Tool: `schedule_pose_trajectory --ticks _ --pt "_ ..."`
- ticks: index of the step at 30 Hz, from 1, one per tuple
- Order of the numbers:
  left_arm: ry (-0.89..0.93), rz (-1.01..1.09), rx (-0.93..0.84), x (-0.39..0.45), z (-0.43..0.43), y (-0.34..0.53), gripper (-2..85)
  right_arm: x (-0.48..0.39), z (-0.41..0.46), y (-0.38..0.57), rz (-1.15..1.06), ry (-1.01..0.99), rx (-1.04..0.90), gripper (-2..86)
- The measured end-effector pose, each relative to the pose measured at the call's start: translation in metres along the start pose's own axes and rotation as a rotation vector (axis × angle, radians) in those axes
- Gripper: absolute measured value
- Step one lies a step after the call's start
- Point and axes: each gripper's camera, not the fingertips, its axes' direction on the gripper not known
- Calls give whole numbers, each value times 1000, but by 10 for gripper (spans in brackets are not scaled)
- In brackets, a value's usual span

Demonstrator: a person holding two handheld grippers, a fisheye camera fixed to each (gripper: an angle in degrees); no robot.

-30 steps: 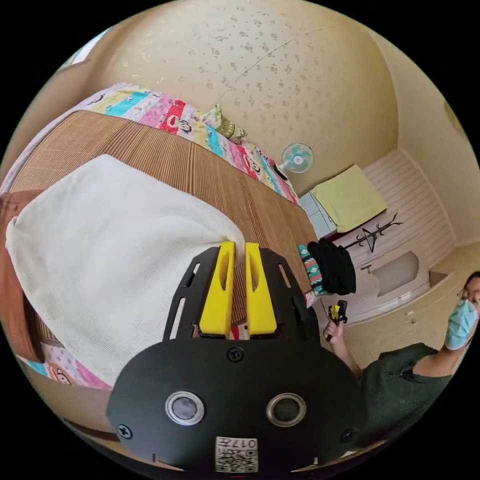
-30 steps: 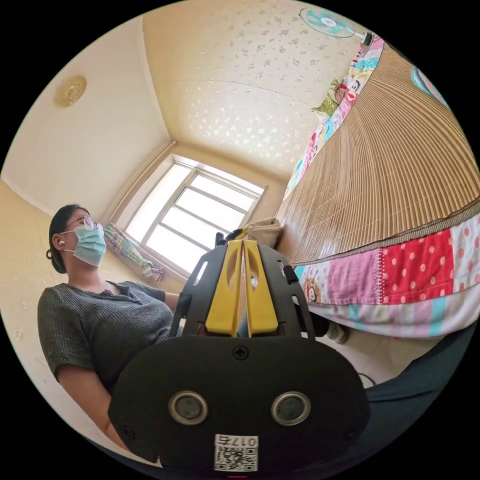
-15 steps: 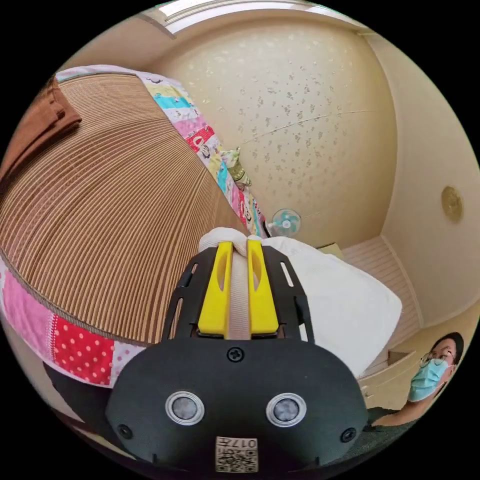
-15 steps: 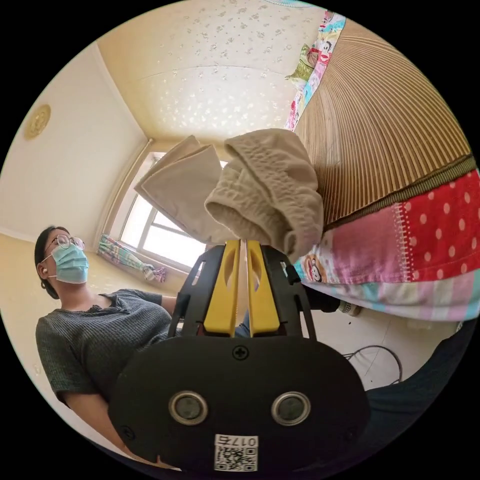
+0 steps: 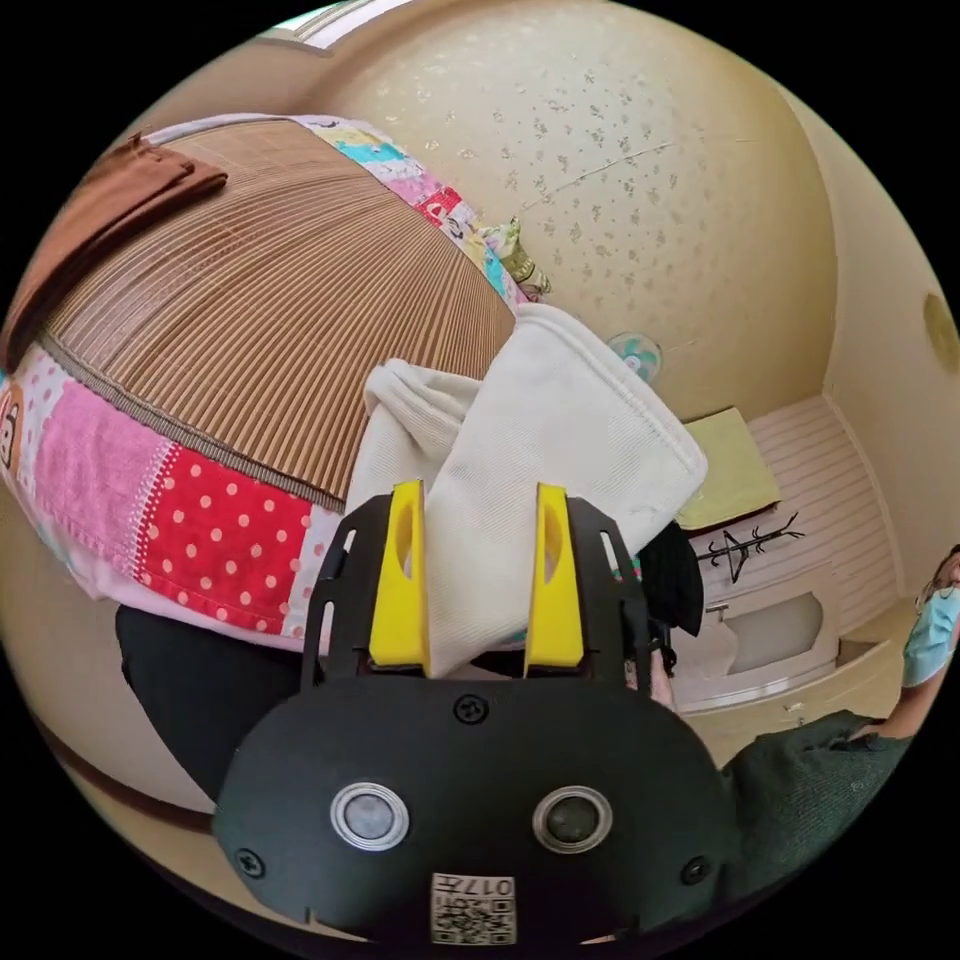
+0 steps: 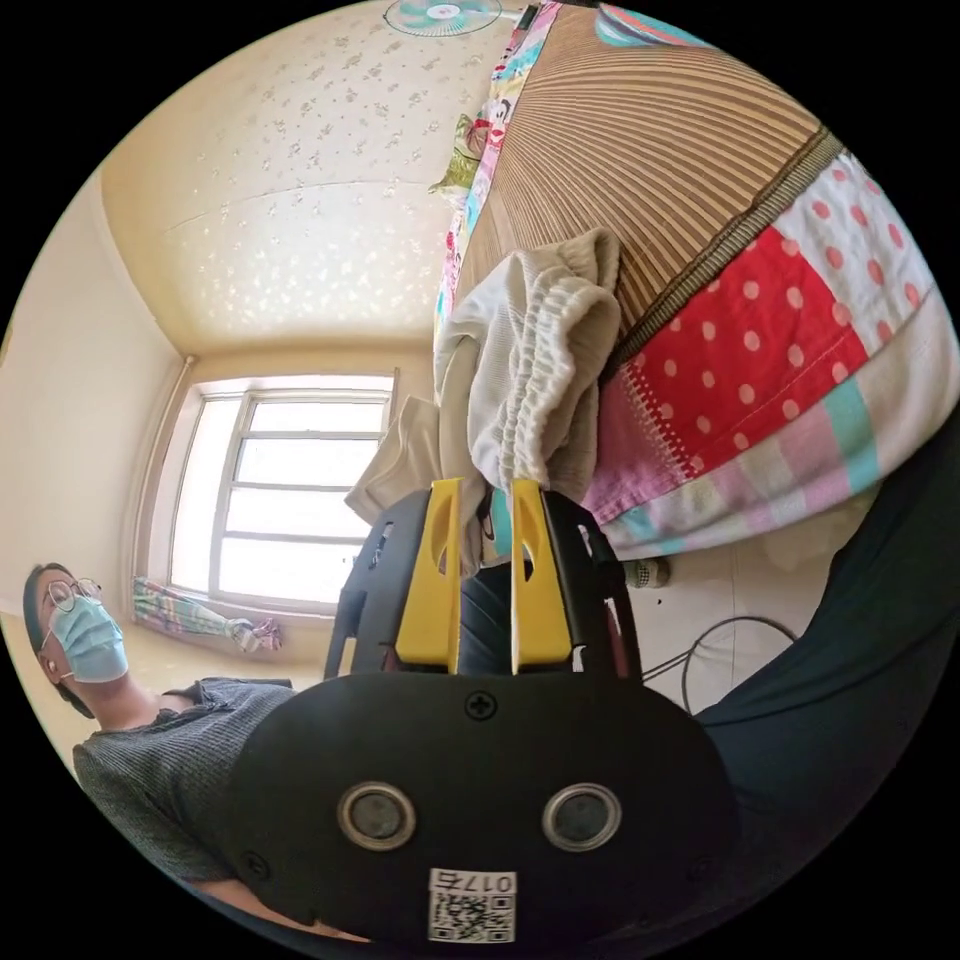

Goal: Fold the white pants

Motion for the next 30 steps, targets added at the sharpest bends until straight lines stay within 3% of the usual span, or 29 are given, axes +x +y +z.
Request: schedule_pose_trajectory --ticks 3,5,9,13,17,21,24,25,28,30 --pt "-18 65 -142 7 38 -4 132 -1 29 -8 -35 -5 -106 131" --pt "65 5 -313 -2 92 1 93 0 47 -8 -59 16 -152 136" --pt "6 72 -344 19 128 25 59 20 77 -5 -69 83 -133 107" --pt "-99 208 -357 71 158 71 37 34 99 -16 -99 160 40 24" --pt "243 139 -612 88 227 125 33 16 144 -71 -230 322 86 23" --pt "166 347 -765 135 264 174 39 -18 211 -152 -271 382 -237 69" --pt "151 459 -697 161 248 189 40 -75 197 -120 -545 105 -201 134" --pt "149 476 -668 164 239 188 40 -91 202 -100 -619 99 -250 177" --pt "180 538 -661 170 227 190 40 -94 257 -51 -705 223 -505 259" --pt "218 567 -716 174 232 197 40 -70 301 -27 -694 308 -667 263"
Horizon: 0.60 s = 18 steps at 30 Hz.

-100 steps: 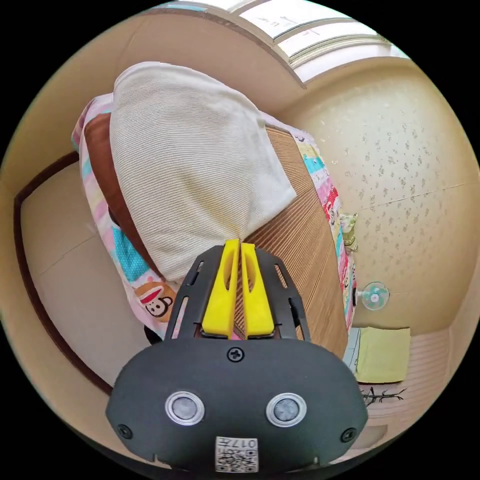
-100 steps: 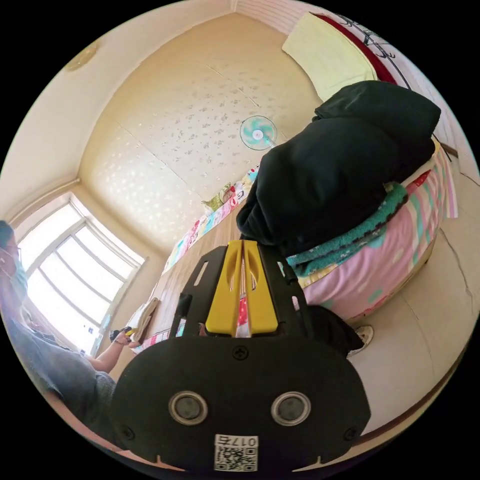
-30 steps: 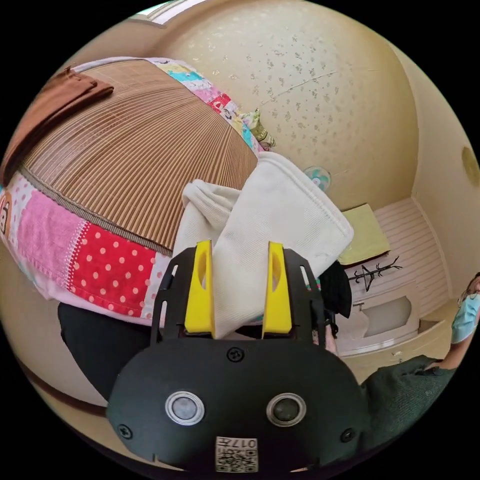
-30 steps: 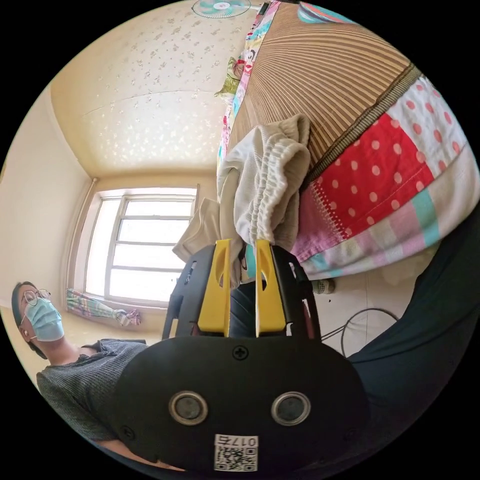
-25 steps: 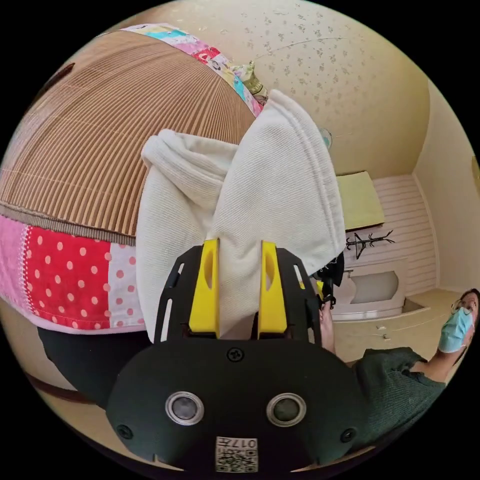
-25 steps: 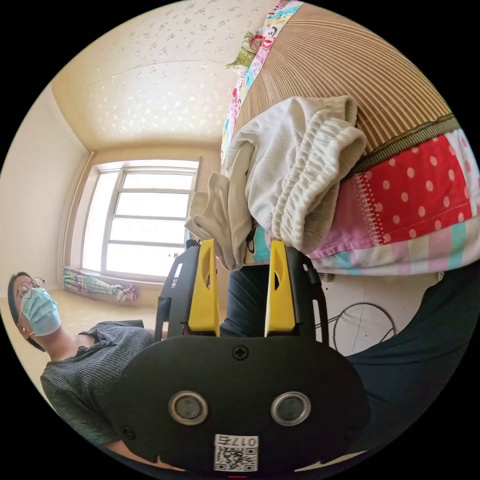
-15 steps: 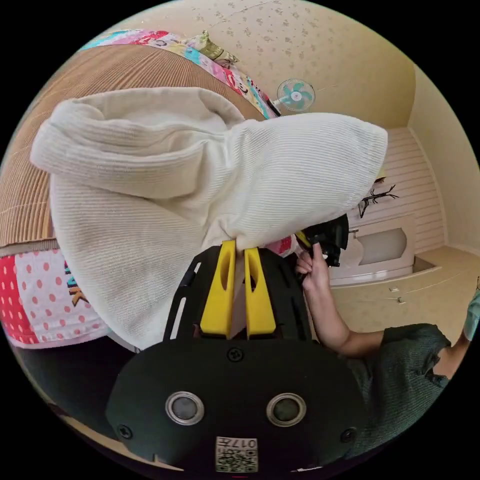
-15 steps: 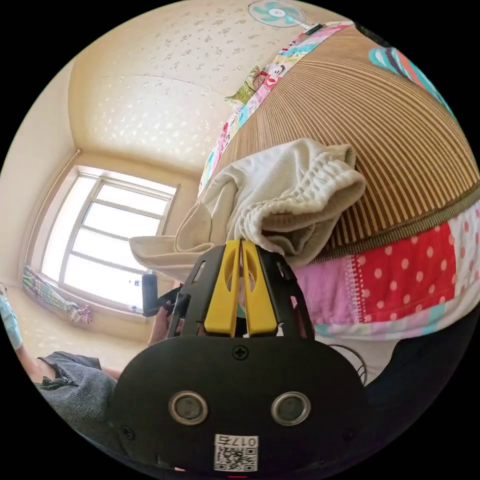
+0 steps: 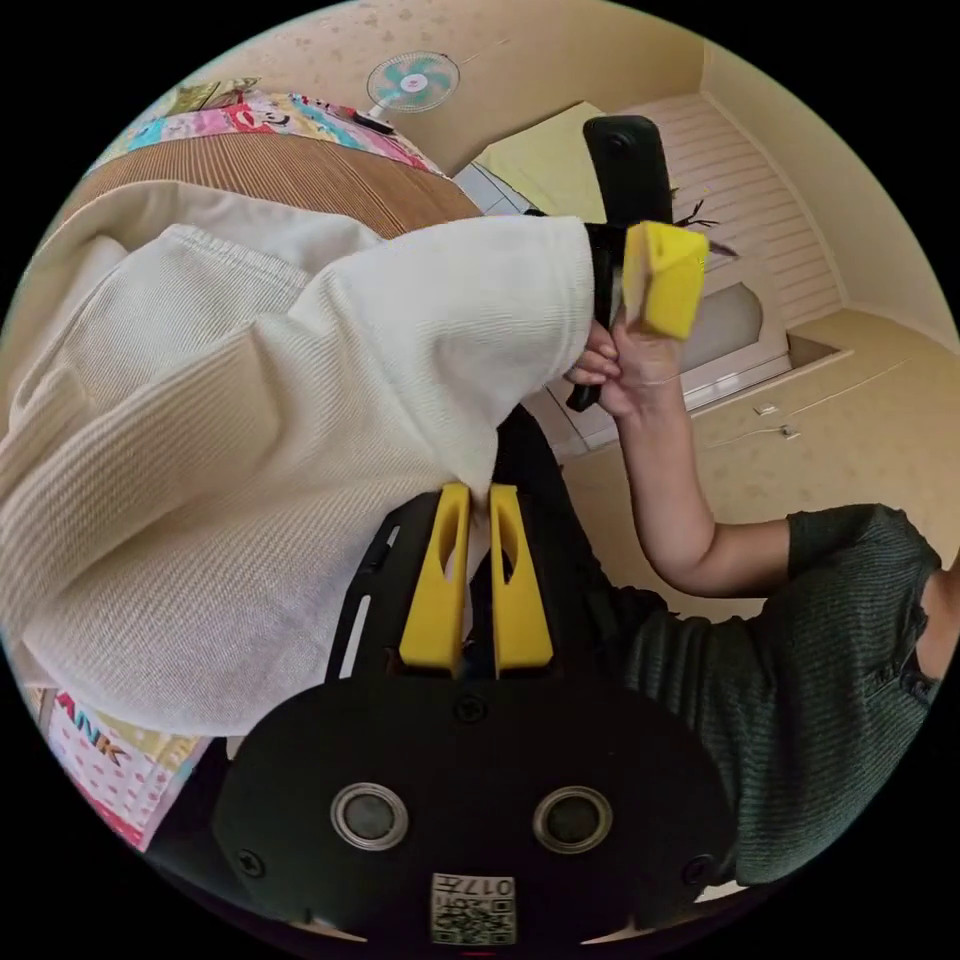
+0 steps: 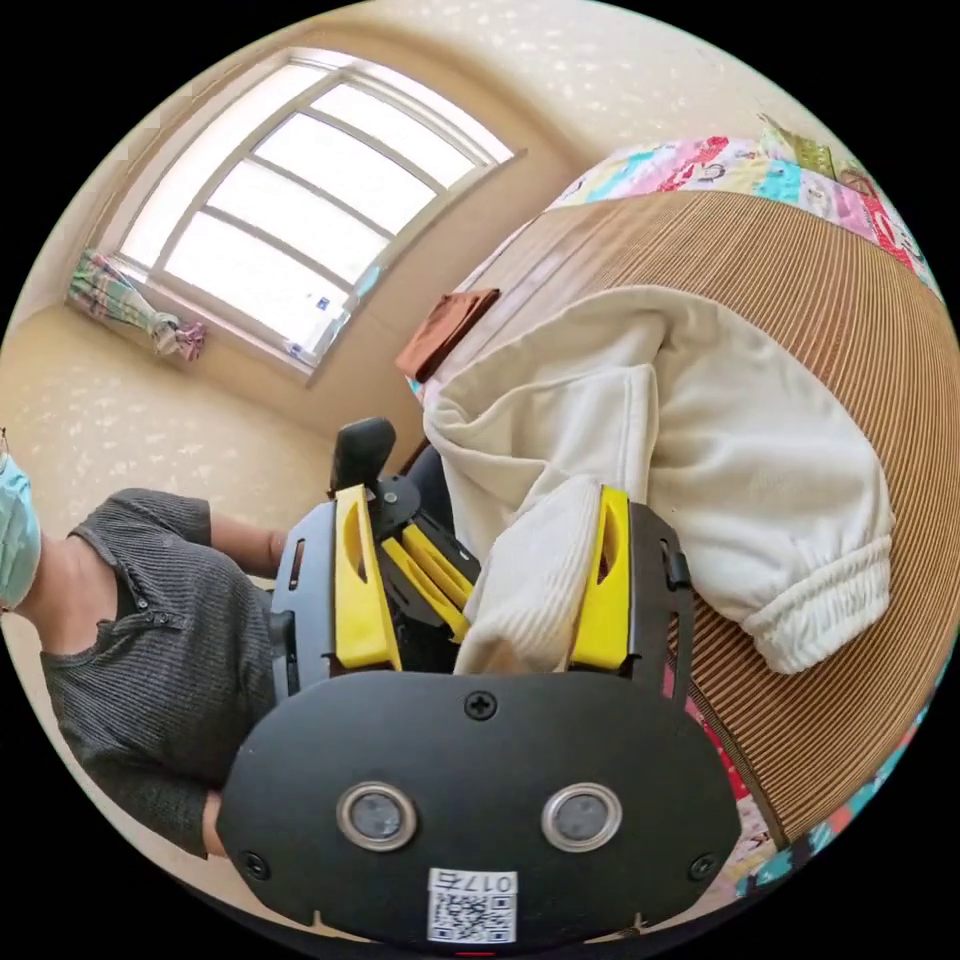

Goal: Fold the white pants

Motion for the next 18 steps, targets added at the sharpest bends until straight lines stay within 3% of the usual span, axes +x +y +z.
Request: schedule_pose_trajectory --ticks 4,7,9,10,12,14,18 --pt "12 106 -80 22 7 9 47 46 114 8 205 104 -307 181" --pt "-38 138 -135 32 -17 24 33 51 136 18 196 69 -239 87" --pt "101 239 -154 40 -51 32 11 45 138 21 172 -17 -209 61" --pt "259 329 -98 45 -88 35 9 42 139 25 204 20 -189 49" --pt "321 311 81 36 -155 33 10 29 144 31 209 60 -180 35" --pt "105 202 274 16 -234 27 54 10 144 38 179 44 -165 25" --pt "-193 -44 254 -37 -301 -20 159 -9 118 66 181 114 -120 9"
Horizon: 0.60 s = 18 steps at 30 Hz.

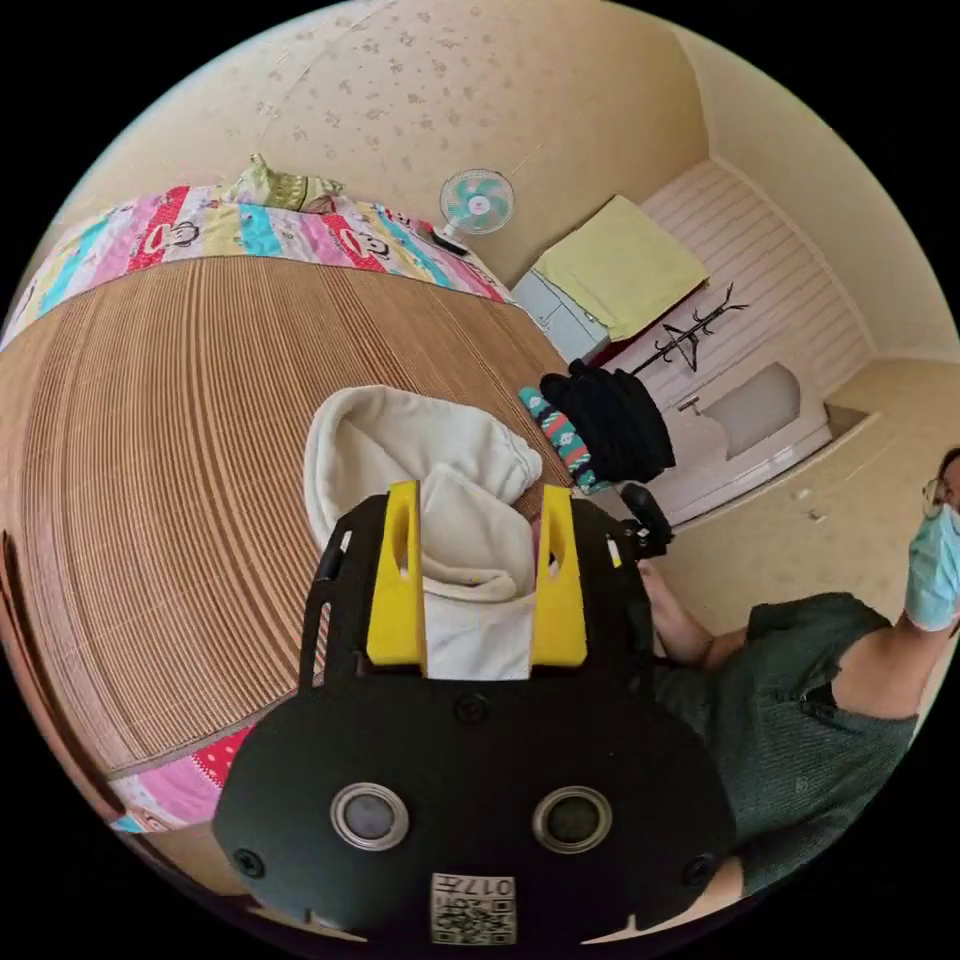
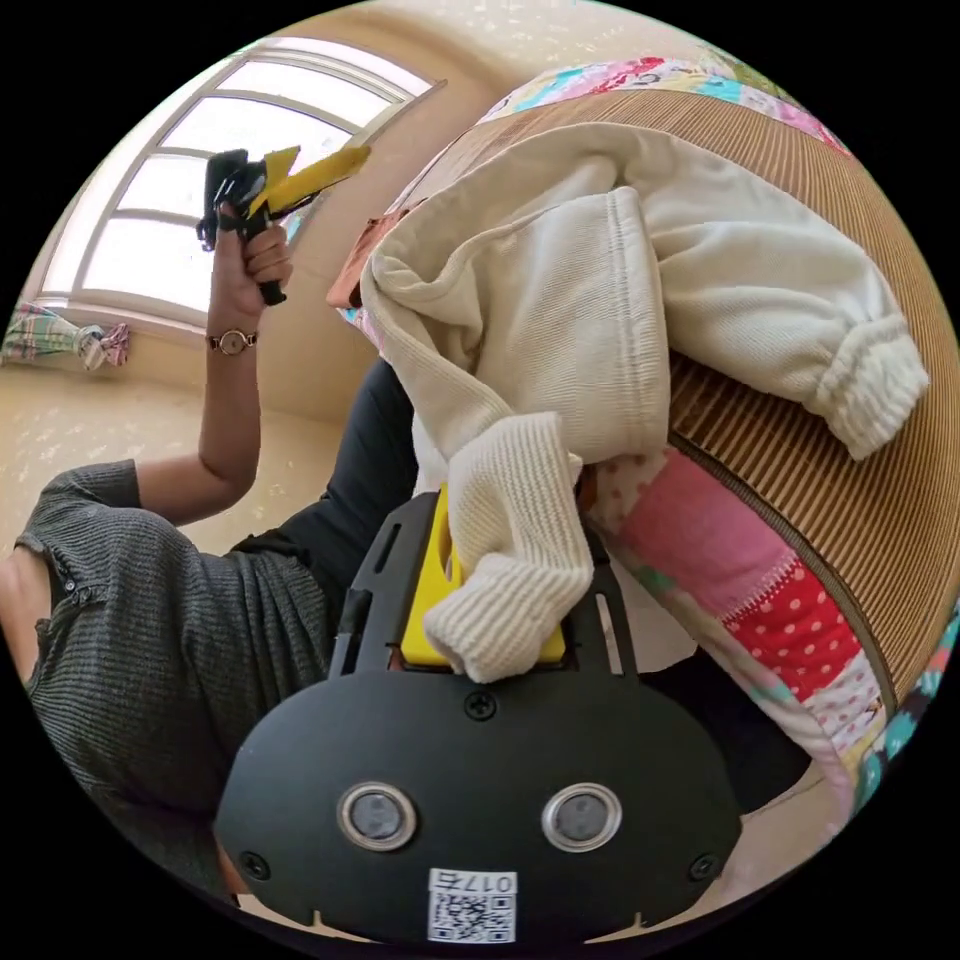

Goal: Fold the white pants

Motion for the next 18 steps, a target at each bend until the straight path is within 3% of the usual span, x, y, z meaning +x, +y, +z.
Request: schedule_pose_trajectory --ticks 2,4,6,8,9,11,13,18 --pt "-220 -158 8 -53 -5 -38 167 7 -21 19 57 26 61 5" --pt "-281 -244 -70 -98 12 -65 161 12 -51 43 115 24 147 3" --pt "-184 -324 -214 -141 45 -84 101 9 -76 60 135 22 215 2" --pt "151 -376 -247 -174 81 -83 62 -1 -100 73 143 71 277 1" --pt "228 -394 -227 -179 84 -79 60 -7 -116 80 160 142 309 1" --pt "617 -365 1 -190 65 -55 52 -13 -139 86 211 298 349 1" --pt "883 -300 204 -194 35 -36 51 -15 -171 89 290 425 423 0" --pt "919 -73 619 -158 -105 -19 51 -57 -231 54 129 446 621 2"
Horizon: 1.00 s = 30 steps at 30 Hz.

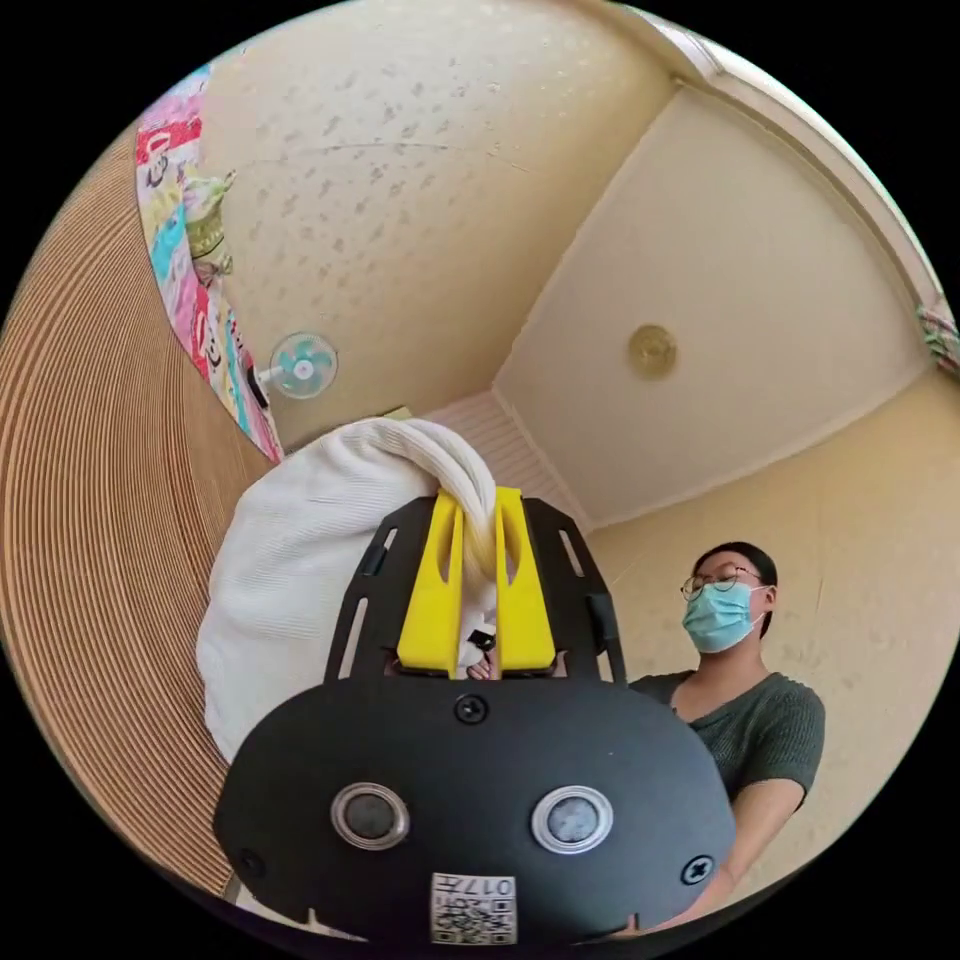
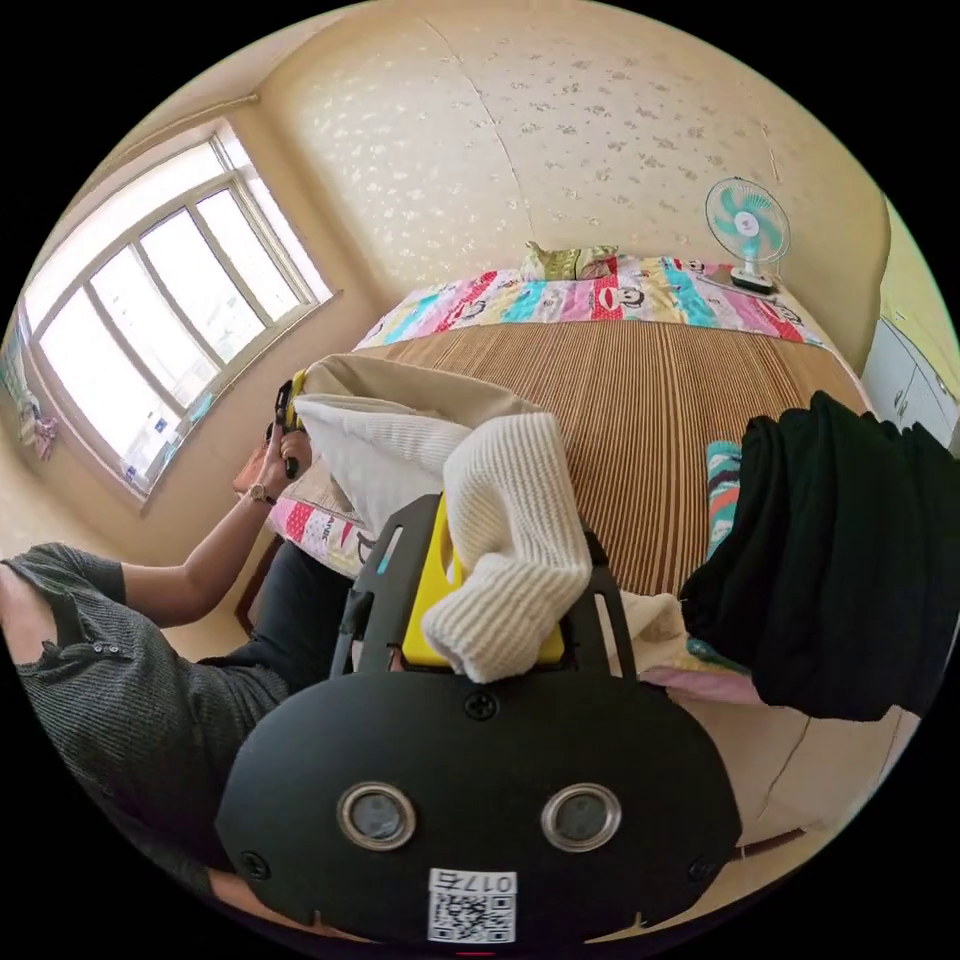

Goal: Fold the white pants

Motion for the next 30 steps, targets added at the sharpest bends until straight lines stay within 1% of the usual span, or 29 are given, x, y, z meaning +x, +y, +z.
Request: schedule_pose_trajectory --ticks 2,3,4,5,6,7,8,9,10,11,12,13,14,16,17,18,21,23,24,25,26,27,28,30 --pt "40 244 80 84 -14 -17 51 -29 -11 -25 -76 81 99 4" --pt "49 315 99 106 -18 -18 51 -46 -21 -38 -109 99 187 5" --pt "74 441 137 142 -26 -15 52 -59 -31 -47 -124 88 279 6" --pt "87 525 149 167 -35 -11 53 -63 -34 -50 -125 74 318 6" --pt "74 559 147 177 -39 -8 55 -69 -36 -57 -115 47 371 8" --pt "-23 602 139 191 -47 0 56 -70 -29 -65 -96 46 380 10" --pt "-193 596 130 194 -53 11 59 -69 -23 -68 -84 55 371 11" --pt "-294 569 122 191 -55 16 60 -64 -5 -74 -54 92 341 12" --pt "-489 447 107 173 -63 26 64 -53 19 -78 -14 136 279 14" --pt "-656 268 68 144 -73 37 68 -44 33 -80 12 150 228 15" --pt "-720 179 34 129 -78 43 70 -25 62 -80 62 155 119 17" --pt "-822 24 -67 99 -87 58 77 -4 93 -77 117 139 -12 20" --pt "-899 -81 -179 76 -93 74 81 7 107 -72 149 135 -72 22" --pt "-994 -174 -297 56 -100 99 79 44 142 -42 251 59 -208 32" --pt "-1020 -185 -296 56 -107 111 78 51 144 -35 270 22 -220 35" --pt "-1030 -189 -277 59 -112 116 78 62 142 -21 310 -37 -213 42" --pt "-1088 -223 -75 79 -149 124 80 78 114 2 381 -96 -113 66" --pt "-1131 -283 159 93 -187 125 102 78 95 2 379 -66 -51 77" --pt "-1131 -307 202 92 -197 125 114 76 87 -2 360 -27 -35 82" --pt "-1118 -374 258 85 -212 121 127 76 87 -11 350 12 -64 81" --pt "-1072 -432 259 71 -222 114 131 78 90 -16 349 21 -96 78" --pt "-1052 -462 255 63 -226 111 126 84 104 -27 350 15 -191 64" --pt "-1032 -507 273 55 -230 106 115 93 125 -37 341 -35 -317 43" --pt "-997 -487 314 57 -226 100 81 103 137 -50 339 -93 -400 34"
